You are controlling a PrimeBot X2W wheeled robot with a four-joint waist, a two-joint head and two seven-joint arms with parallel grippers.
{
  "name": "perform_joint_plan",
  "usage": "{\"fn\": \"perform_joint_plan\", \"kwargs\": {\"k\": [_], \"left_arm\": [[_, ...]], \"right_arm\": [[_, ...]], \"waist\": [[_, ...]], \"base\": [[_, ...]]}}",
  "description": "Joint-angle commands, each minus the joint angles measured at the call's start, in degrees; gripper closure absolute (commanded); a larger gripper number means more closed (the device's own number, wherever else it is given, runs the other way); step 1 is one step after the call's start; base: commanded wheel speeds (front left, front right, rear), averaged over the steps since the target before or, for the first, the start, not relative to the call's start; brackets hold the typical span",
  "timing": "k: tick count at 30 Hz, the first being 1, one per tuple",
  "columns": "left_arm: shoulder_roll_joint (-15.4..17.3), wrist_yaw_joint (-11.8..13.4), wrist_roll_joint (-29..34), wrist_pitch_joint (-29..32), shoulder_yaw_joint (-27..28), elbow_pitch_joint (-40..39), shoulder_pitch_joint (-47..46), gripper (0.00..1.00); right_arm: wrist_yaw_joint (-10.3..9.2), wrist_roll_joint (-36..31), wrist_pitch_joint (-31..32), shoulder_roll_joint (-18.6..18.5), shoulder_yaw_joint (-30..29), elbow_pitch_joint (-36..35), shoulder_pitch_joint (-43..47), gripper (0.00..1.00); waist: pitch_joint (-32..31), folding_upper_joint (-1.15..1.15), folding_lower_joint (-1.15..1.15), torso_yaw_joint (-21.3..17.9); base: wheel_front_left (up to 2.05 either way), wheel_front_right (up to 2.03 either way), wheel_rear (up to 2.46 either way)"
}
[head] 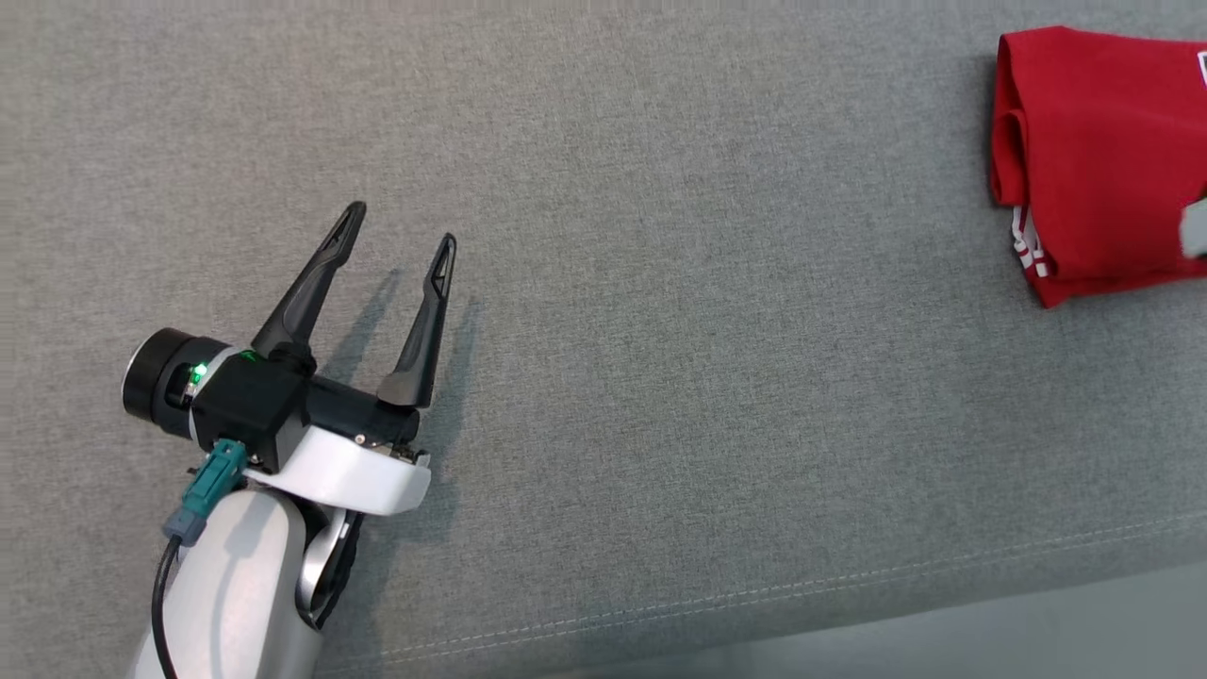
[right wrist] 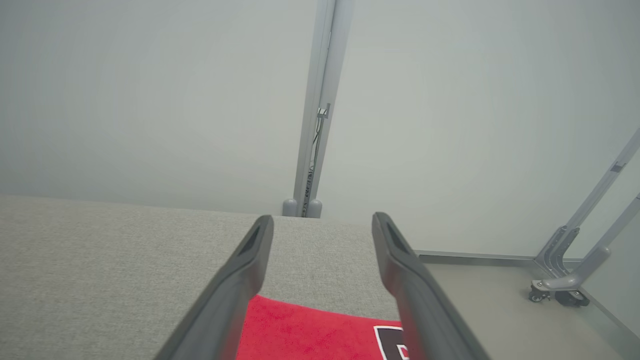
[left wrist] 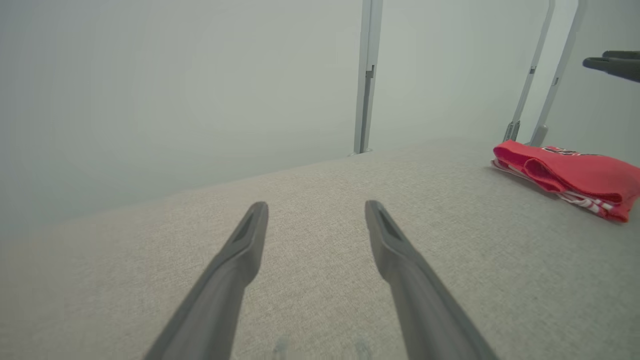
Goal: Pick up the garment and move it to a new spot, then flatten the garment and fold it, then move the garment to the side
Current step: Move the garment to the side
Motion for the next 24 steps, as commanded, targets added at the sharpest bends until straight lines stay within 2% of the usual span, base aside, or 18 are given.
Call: {"fn": "perform_joint_plan", "kwargs": {"k": [1, 3, 4, 9, 16, 24], "left_arm": [[0.5, 0.6, -1.0, -0.4, 2.1, -0.9, 1.1, 0.0], [0.3, 0.9, -1.5, -0.5, 2.5, -0.7, 1.7, 0.0], [-0.1, 1.4, -2.0, -0.7, 3.0, -0.6, 2.4, 0.0], [-0.4, 2.8, -3.2, -0.9, 4.9, -0.2, 5.2, 0.0], [-0.2, 3.7, -4.2, -0.9, 6.9, 0.7, 9.0, 0.0], [-0.3, 4.1, -5.2, -1.0, 7.5, 2.1, 14.4, 0.0]], "right_arm": [[0.0, -1.9, -0.6, 2.0, -1.6, -6.4, 4.8, 0.0], [0.0, -3.9, -0.6, 5.9, -3.0, -12.7, 9.2, 0.0], [0.0, -5.8, -0.6, 9.3, -3.5, -18.1, 13.6, 0.0], [0.0, -8.0, -0.6, 14.4, -3.2, -26.4, 23.0, 0.0], [0.0, -9.7, -0.6, 17.6, -4.5, -32.0, 32.7, 0.0], [0.0, -10.5, 0.0, 19.9, -4.8, -35.1, 42.8, 0.0]], "waist": [[-2.0, 0.0, 0.0, 1.2], [-3.2, 0.0, 0.0, 2.1], [-4.4, 0.0, 0.0, 3.0], [-7.8, 0.0, 0.0, 5.1], [-12.6, 0.0, 0.0, 7.8], [-19.0, 0.0, 0.0, 10.5]], "base": [[0.0, 0.0, 0.0], [0.0, 0.0, 0.0], [0.0, 0.0, 0.0], [0.0, 0.0, 0.0], [0.0, 0.0, 0.0], [0.0, 0.0, 0.0]]}}
